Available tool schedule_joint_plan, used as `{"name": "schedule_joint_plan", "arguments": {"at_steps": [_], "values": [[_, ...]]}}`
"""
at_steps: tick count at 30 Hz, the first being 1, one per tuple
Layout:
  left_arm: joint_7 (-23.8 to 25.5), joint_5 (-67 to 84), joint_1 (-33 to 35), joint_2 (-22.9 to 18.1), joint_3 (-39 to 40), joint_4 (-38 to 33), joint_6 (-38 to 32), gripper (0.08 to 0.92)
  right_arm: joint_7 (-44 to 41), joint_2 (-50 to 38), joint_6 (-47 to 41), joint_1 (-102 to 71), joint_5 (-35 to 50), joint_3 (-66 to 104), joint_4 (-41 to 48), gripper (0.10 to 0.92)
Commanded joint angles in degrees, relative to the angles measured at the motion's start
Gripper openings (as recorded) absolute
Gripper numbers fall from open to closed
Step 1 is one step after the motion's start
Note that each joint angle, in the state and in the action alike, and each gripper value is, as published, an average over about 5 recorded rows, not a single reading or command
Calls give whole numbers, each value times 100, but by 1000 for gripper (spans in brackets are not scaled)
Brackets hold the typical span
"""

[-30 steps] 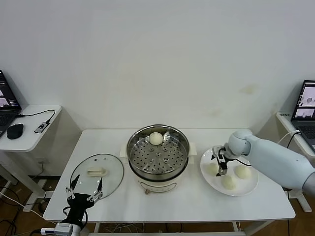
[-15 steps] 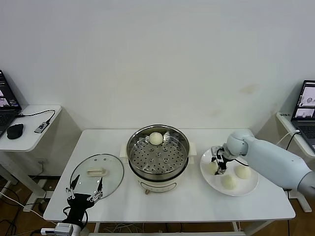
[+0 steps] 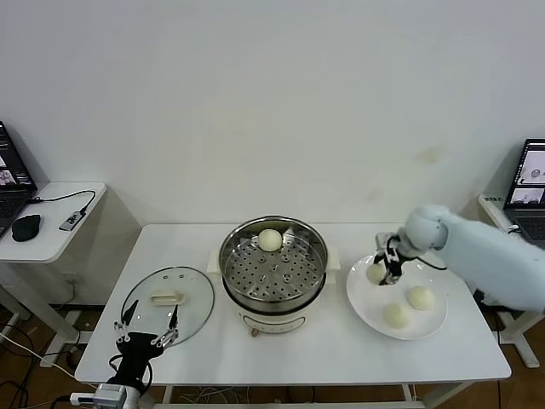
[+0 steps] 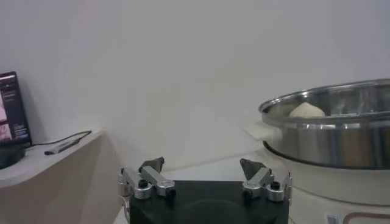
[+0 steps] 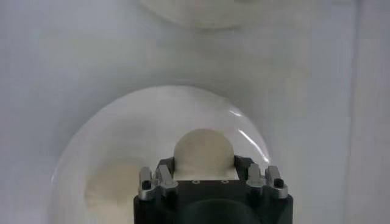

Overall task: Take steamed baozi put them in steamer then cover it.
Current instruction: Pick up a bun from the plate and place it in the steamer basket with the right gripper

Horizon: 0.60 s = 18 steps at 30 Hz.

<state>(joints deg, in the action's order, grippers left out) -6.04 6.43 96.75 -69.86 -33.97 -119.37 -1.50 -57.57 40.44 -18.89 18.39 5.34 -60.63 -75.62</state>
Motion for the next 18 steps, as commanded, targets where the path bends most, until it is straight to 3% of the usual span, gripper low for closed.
{"name": "schedule_joint_plan", "arguments": {"at_steps": [1, 10, 18], "values": [[3, 15, -5, 15, 2, -5, 6, 823, -29, -115, -263, 1748, 1008, -844, -526, 619], [3, 38, -62, 83, -3, 67, 8, 823, 646, 1096, -952, 2662, 2466, -1599, -791, 622], [-2, 25, -45, 7, -54, 82, 6, 823, 1175, 2543, -1416, 2020, 2917, -1403, -276, 628]]}}
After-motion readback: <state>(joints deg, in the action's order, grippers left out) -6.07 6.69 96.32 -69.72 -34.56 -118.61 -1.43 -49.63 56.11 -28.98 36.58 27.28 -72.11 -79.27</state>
